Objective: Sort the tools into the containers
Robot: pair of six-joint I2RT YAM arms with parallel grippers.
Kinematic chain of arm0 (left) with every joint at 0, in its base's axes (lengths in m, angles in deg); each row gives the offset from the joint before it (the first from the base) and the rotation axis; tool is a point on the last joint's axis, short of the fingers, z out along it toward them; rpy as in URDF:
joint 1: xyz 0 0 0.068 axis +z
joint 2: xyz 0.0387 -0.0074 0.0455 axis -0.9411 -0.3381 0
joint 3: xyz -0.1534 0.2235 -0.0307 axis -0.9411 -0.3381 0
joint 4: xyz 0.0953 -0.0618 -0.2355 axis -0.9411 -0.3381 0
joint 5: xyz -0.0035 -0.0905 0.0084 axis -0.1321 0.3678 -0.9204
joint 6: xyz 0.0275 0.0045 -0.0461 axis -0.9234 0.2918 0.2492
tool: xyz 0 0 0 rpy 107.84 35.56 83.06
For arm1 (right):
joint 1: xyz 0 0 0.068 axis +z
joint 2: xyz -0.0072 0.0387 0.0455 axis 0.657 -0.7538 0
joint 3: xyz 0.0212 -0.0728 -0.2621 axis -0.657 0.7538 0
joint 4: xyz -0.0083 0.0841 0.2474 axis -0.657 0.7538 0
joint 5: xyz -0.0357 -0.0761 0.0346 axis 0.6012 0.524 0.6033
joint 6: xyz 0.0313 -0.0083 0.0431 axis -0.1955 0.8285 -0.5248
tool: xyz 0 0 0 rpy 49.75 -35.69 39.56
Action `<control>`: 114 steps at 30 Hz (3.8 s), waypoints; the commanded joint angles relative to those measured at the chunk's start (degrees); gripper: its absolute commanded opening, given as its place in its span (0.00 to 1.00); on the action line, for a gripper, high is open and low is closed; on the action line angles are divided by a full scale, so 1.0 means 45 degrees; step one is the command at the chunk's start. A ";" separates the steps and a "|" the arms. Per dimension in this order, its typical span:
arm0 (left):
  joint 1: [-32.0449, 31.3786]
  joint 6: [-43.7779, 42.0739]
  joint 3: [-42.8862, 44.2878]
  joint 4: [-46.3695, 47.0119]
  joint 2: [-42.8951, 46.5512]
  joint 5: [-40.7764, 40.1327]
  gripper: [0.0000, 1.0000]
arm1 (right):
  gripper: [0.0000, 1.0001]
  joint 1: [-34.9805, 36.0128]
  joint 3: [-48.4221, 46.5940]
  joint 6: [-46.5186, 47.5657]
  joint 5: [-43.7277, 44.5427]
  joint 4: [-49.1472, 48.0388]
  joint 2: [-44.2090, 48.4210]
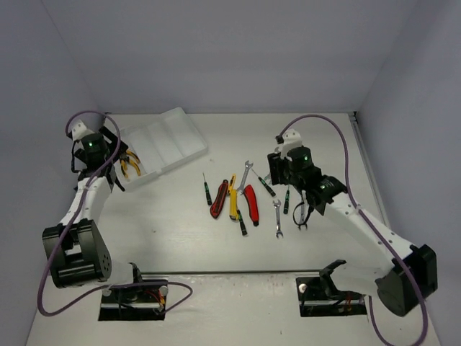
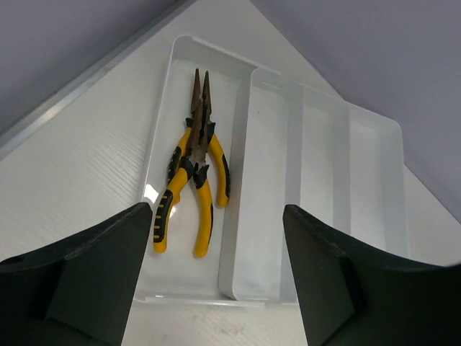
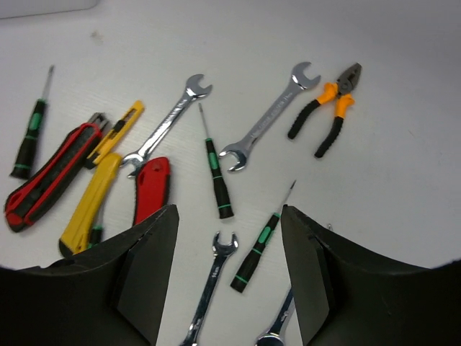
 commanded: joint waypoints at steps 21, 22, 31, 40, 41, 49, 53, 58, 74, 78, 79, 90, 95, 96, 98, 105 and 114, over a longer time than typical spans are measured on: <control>-0.4212 -0.3372 -0.0059 -0.8127 0.6886 0.5216 0.77 | 0.36 -0.4761 -0.5213 -0.2873 -0.0669 -0.1780 -1.0252; -0.4252 -0.3438 -0.0046 -0.8313 0.7019 0.5216 0.78 | 0.35 -0.4775 -0.5360 -0.2913 -0.0656 -0.1780 -1.0532; -0.4380 -0.3489 0.0508 -0.9198 0.7602 0.5646 0.78 | 0.09 -0.4798 -0.5590 -0.2971 0.0509 -0.1747 -1.1423; -0.5196 -0.3131 0.1266 -0.9102 0.6954 0.5958 0.78 | 0.00 -0.4708 -0.4997 -0.1842 0.0050 -0.2077 -0.9230; -0.5488 -0.3074 0.1353 -0.9083 0.6850 0.5962 0.78 | 0.00 -0.4660 -0.4637 -0.1720 -0.0129 -0.2181 -0.8476; -0.7703 -0.1424 0.2303 -0.7446 0.5482 0.6037 0.78 | 0.00 -0.3122 -0.2062 -0.0542 -0.2096 -0.2991 -0.3503; -0.9202 -0.1140 0.3027 -0.6884 0.4343 0.5461 0.78 | 0.00 -0.1415 -0.1307 -0.0252 -0.2847 -0.3192 -0.1688; -1.0192 -0.0775 0.3373 -0.5513 0.3468 0.5548 0.78 | 0.00 0.0451 -0.0394 -0.0385 -0.3354 -0.3989 -0.0169; -1.0986 0.0704 0.2063 -0.2997 0.2673 0.4364 0.66 | 0.00 0.3070 0.0323 -0.1009 -0.3191 -0.5144 0.0568; -1.1048 0.0712 0.1946 -0.3059 0.2493 0.4220 0.57 | 0.00 0.3186 0.0322 -0.1084 -0.3199 -0.5221 0.0642; -1.1060 0.0723 0.1908 -0.3005 0.2444 0.4229 0.54 | 0.00 0.3212 0.0323 -0.1106 -0.3212 -0.5258 0.0643; -1.1063 0.0311 0.2003 -0.2719 0.2137 0.5066 0.00 | 0.00 0.3369 0.0299 -0.1166 -0.3253 -0.5542 0.0493; -1.0708 -0.0130 0.2087 -0.3380 0.2299 0.4136 0.00 | 0.41 0.3366 0.0430 -0.1175 -0.2777 -0.5538 0.0456; -1.0467 -0.0199 0.2067 -0.3500 0.2369 0.4002 0.00 | 0.52 0.3366 0.0489 -0.1219 -0.2551 -0.5525 0.0536; -0.9709 -0.0303 0.1988 -0.3711 0.2557 0.3980 0.00 | 0.67 0.3355 0.0638 -0.1242 -0.2077 -0.5490 0.0732; -0.5475 -0.1887 0.2591 -0.5721 0.2720 0.4315 0.00 | 0.77 0.3122 0.1295 -0.0849 -0.0339 -0.4853 0.1656; -0.0236 -0.3093 0.4882 -0.7419 -0.0459 0.5333 0.00 | 0.77 0.2808 0.2561 -0.0796 -0.0226 -0.4632 0.2196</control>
